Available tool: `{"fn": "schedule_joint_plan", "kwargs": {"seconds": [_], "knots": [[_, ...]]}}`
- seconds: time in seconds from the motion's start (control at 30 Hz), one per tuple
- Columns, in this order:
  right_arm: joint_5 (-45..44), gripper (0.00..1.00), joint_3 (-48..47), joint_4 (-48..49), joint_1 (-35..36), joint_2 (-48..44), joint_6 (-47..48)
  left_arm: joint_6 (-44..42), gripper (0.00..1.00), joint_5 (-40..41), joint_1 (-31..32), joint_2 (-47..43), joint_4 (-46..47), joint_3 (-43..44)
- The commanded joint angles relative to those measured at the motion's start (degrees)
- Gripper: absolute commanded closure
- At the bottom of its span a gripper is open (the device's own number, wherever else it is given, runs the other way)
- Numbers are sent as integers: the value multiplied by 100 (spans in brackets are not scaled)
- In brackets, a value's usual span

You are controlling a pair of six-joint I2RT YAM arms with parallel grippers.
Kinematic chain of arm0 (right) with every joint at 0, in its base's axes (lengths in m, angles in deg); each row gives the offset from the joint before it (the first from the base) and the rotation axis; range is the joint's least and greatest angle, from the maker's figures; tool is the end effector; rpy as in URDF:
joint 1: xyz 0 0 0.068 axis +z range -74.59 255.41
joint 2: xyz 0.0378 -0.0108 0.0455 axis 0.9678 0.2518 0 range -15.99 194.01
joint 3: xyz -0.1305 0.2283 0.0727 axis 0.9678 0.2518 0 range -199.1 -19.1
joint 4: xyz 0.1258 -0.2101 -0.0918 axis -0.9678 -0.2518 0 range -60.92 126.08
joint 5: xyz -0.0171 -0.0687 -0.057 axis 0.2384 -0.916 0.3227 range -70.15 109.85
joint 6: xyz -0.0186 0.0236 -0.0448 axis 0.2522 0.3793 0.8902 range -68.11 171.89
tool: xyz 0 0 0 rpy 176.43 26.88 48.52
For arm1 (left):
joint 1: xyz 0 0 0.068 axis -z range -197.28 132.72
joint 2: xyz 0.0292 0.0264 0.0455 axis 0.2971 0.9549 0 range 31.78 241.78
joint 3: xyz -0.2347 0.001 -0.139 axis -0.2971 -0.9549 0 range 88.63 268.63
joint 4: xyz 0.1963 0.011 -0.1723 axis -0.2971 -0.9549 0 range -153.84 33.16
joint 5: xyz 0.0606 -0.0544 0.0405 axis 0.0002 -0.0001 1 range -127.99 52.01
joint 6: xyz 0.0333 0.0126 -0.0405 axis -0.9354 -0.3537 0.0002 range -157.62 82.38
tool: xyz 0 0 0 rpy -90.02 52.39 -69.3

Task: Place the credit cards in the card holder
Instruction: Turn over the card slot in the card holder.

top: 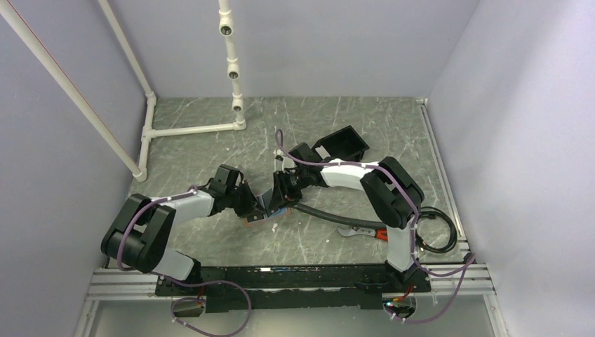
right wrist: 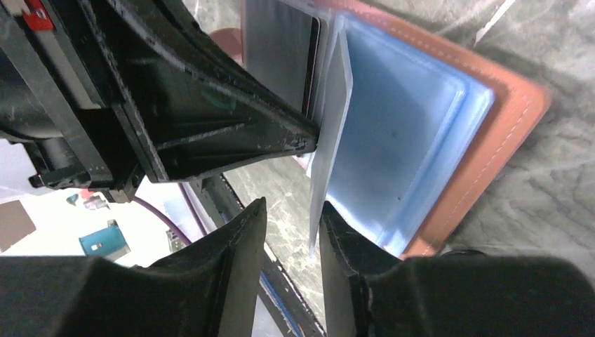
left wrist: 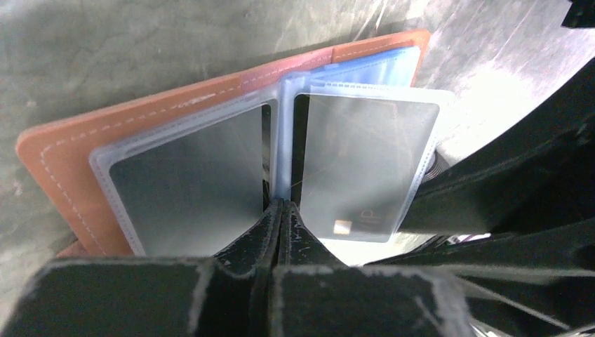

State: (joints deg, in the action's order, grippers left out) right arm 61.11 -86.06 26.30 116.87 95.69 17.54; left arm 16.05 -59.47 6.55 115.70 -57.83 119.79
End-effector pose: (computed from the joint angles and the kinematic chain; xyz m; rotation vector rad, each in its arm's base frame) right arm 0.2784 0.2774 0.1470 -0.5042 2.7409 1.3659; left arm 0.2248 -0.1135 0.1309 -0.5365 2.6688 -0.9583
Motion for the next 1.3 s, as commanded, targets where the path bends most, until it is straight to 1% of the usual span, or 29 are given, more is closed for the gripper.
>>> {"fn": "schedule_joint_plan", "kwargs": {"seconds": [0.0,0.1,0.13,0.23,0.3,0.33,0.37,0.4,0.47,0.57,0.6,0.63,0.67,0.7,0.73,0.77,0.8,0.87,0.93,0.97,1.03,1.13,1.27], "knots": [[141,63,-389,159,21,85,59,55,94,206,51,-442,-698,-37],[210,61,-600,108,21,225,165,171,79,258,51,-910,-1222,118],[242,61,-694,73,21,287,204,192,75,271,47,-1078,-1421,187],[387,61,-936,-27,35,431,278,237,68,287,45,-1702,-2104,398],[453,59,-1086,-37,97,464,292,266,67,406,43,-2229,-2646,578],[471,59,-1171,-7,170,510,236,255,67,589,50,-2564,-2998,725],[613,58,-1239,209,265,567,99,250,66,829,48,-2881,-3347,843],[917,56,-1274,538,355,656,-118,242,66,1143,43,-3256,-3724,977],[1571,56,-1273,1218,360,780,-698,190,61,1787,42,-3919,-4428,1247],[1906,50,-556,2492,-85,349,-1464,95,52,2491,42,-4482,-4868,1453],[2011,50,-476,2533,-288,201,-1483,130,47,2575,42,-4540,-4909,1462],[1947,49,-528,2048,-498,61,-1126,135,43,2535,42,-4552,-4796,1418],[1667,49,-704,1278,-784,-106,-487,110,40,2379,42,-4536,-4590,1335],[1085,47,-986,125,-936,-252,294,90,39,2231,42,-4466,-4345,1253],[88,44,-1304,-822,-1020,-357,1022,71,37,2020,42,-4361,-4118,1171],[-627,39,-1591,-1472,-1059,-433,1525,59,36,1833,42,-4211,-3915,1109],[-1328,35,-1841,-2024,-1091,-459,1948,31,36,1654,42,-4040,-3776,1070],[-2407,30,-2268,-2816,-1254,-385,2429,-71,34,1313,42,-3699,-3499,1051],[-3236,22,-2443,-3188,-1421,-402,2680,-192,31,991,42,-3403,-3217,1036],[-3439,18,-2454,-3222,-1508,-411,2786,-231,31,841,42,-3260,-3085,1019],[-3441,14,-2543,-3333,-1796,-336,2855,-296,30,609,42,-2998,-2919,1039],[-2942,12,-2651,-3368,-2223,-133,2973,-343,28,411,42,-2776,-2748,1025],[-2250,9,-2767,-3344,-2455,209,3086,-400,27,342,42,-2697,-2683,978]]}}
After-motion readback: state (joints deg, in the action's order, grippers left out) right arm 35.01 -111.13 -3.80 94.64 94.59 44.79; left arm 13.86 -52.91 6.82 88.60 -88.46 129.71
